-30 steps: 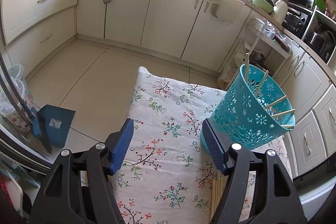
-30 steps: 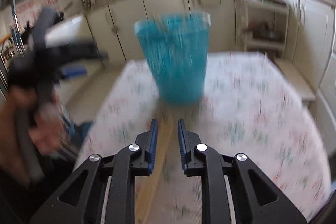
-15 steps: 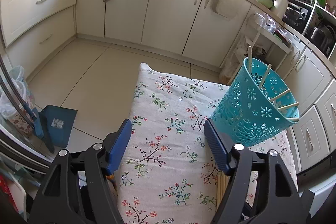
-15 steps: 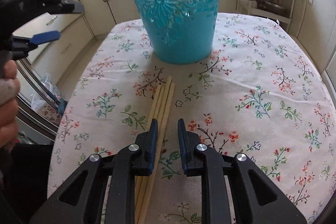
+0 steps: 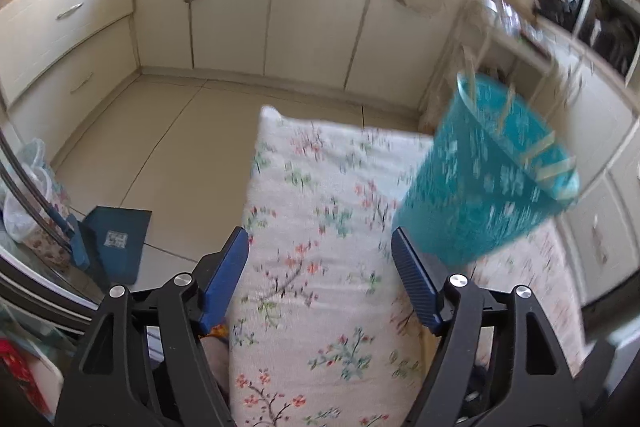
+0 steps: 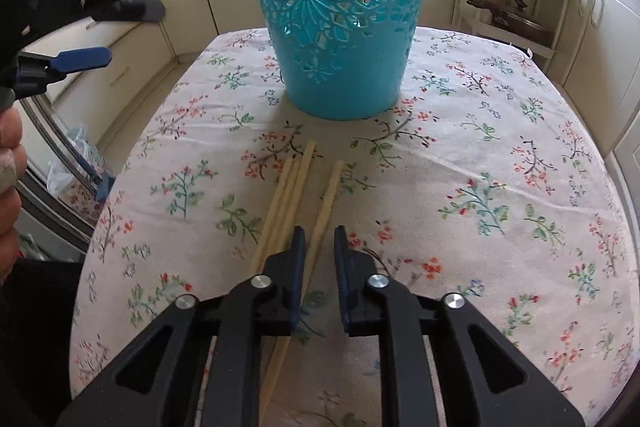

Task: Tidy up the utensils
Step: 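Grasp another skewer with the right tool while the left tool returns to the skewers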

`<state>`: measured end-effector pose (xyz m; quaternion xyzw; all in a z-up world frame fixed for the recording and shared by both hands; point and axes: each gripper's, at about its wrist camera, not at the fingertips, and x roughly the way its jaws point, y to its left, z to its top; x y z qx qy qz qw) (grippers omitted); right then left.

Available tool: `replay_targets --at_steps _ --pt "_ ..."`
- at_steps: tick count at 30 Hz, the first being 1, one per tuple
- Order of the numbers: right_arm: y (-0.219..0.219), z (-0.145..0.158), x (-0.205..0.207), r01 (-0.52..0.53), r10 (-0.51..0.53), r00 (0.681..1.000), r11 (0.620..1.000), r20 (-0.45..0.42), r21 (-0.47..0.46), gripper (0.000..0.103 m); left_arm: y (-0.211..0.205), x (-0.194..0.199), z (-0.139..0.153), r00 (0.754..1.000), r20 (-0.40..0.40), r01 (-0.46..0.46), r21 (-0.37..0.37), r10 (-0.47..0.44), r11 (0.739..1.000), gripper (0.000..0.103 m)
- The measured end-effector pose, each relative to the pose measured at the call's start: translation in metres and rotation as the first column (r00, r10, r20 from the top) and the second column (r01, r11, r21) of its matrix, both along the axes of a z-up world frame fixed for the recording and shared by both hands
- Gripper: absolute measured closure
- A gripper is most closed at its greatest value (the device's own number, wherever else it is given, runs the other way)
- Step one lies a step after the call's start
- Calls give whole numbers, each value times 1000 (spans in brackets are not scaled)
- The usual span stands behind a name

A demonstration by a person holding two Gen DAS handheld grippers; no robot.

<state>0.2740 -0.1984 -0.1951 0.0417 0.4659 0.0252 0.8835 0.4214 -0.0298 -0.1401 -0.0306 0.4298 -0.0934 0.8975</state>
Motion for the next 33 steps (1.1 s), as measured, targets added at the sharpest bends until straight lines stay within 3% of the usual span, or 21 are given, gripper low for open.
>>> replay_targets --at_steps 5,10,15,22,33 --pt "-30 -1 -17 41 -41 999 999 6 2 91 -34 -31 -36 984 -88 160 88 -153 983 33" --pt "-51 -4 -30 67 -73 996 993 59 95 93 -58 -57 -56 966 -129 236 97 -223 967 33" --pt "-53 -5 -29 70 -78 995 990 62 125 93 -70 -64 -67 965 -144 239 130 -220 962 33" --pt "-59 -5 -29 74 -86 994 981 61 177 93 -69 -65 -68 963 -143 244 87 -230 966 33" --pt "-61 -6 -30 75 -88 994 979 60 190 93 -71 -66 -72 966 -148 232 125 -213 965 33"
